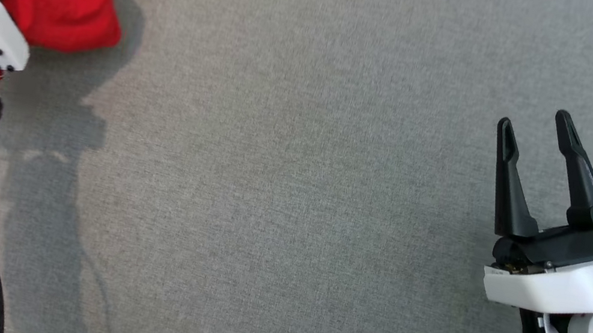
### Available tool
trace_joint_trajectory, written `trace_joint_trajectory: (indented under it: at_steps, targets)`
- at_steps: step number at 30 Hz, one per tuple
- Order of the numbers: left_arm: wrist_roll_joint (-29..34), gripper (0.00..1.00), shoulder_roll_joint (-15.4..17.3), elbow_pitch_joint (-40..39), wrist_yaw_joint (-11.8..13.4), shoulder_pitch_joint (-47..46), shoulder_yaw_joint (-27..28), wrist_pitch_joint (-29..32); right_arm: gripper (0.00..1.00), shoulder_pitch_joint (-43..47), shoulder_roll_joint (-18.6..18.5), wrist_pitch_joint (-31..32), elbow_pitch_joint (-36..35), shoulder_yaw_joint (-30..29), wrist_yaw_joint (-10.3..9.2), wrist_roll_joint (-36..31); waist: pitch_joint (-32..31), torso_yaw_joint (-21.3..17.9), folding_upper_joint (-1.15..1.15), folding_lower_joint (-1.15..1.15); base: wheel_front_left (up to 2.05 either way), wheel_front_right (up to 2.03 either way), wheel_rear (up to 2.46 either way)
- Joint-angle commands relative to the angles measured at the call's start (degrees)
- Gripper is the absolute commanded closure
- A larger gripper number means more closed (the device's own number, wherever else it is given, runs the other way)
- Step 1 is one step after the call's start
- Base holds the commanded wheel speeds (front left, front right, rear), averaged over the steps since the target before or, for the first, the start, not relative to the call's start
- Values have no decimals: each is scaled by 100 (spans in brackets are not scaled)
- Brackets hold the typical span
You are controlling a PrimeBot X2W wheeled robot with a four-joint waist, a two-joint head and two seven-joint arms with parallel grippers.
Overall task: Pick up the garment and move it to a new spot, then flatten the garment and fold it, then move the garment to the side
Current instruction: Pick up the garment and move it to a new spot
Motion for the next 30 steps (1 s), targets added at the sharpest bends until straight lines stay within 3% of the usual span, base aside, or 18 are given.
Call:
trace_joint_trajectory:
  at_steps: [1, 8, 18, 25, 27, 30]
  targets:
    - [-75, 100, -29, -191, 1, 77, -144, -145, 0, 111, 19, -22, 34, -60, 0, 5, -351, 3, 0, 0, 0, 0, 0]
    - [-617, 100, -226, -1303, 1, 423, -918, -526, 0, 308, 180, -22, 101, -364, 0, -56, -966, -120, 0, 0, 0, 0, 0]
    - [-1134, 100, -756, -2701, 1, 1254, -1747, -741, 0, 507, 315, -22, 72, -783, 0, -118, -1368, -714, 0, 0, 0, 0, 0]
    - [-1023, 100, -1176, -2790, 43, 1633, -2168, -804, 0, 518, 367, -23, 79, -890, 0, -101, -1348, -1308, 0, 0, 0, 0, 0]
    - [-903, 100, -1404, -2538, 101, 1781, -2409, -939, 0, 509, 407, -23, 85, -920, 0, -81, -1281, -1712, 0, 0, 0, 0, 0]
    - [-513, 100, -1492, -2243, 335, 1753, -2642, -1091, 0, 557, 424, -23, 110, -980, 0, -112, -1236, -1932, 0, 0, 0, 0, 0]
